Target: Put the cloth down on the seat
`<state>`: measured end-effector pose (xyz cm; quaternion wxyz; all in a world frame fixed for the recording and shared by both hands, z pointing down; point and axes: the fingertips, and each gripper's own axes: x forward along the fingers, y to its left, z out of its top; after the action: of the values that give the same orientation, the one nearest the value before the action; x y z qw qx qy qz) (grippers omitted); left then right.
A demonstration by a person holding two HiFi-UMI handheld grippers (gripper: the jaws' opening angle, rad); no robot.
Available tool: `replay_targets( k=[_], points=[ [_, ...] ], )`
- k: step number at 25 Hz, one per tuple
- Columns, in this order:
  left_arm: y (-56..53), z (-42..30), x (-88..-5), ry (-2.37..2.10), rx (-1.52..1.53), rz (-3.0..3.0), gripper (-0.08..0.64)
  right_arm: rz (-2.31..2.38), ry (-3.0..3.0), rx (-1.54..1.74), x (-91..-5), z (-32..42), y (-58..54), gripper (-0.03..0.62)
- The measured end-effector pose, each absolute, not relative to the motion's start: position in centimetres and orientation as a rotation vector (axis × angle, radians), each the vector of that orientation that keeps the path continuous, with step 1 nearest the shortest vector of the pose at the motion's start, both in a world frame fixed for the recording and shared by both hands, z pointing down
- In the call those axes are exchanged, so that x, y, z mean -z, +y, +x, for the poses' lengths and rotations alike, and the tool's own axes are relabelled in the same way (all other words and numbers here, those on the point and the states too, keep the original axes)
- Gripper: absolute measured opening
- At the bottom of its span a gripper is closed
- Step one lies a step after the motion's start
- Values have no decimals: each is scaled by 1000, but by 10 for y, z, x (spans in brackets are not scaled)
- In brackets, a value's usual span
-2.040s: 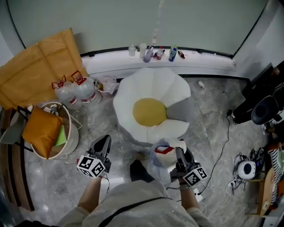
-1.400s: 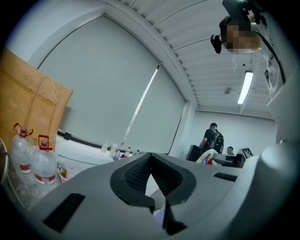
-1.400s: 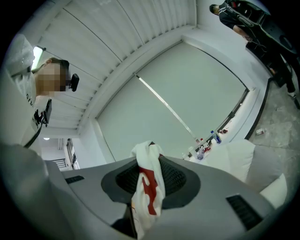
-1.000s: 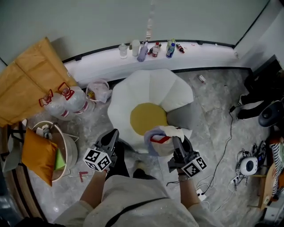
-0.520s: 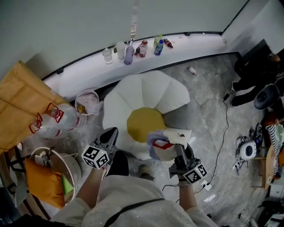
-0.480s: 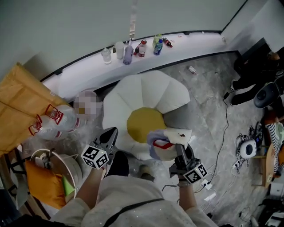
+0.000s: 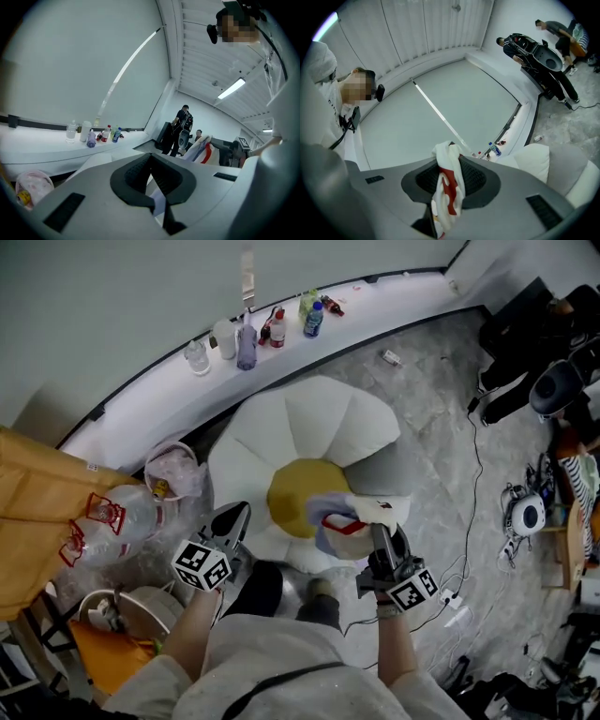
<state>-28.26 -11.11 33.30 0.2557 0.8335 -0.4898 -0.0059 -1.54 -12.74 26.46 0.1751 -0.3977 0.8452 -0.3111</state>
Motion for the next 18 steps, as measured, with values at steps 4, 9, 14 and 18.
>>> replay_targets(
  k=[4,9,14,18],
  points=[
    [-134,-288,-346,-1315,17,2271,14,-1154,2382,904,-287,-33,-147,110],
    [-148,-293,-373,-1338,13,2218,13,-1153,2365,959,-320,-47,-168,110],
    [-153,-287,-402,-1382,29,2155,13,-1119,2330,1017,-361,-50,-190,110],
    [-157,-272,-428,-1385,24,2128,12,-1115,2301,1057,-397,-47,-204,110]
  ],
)
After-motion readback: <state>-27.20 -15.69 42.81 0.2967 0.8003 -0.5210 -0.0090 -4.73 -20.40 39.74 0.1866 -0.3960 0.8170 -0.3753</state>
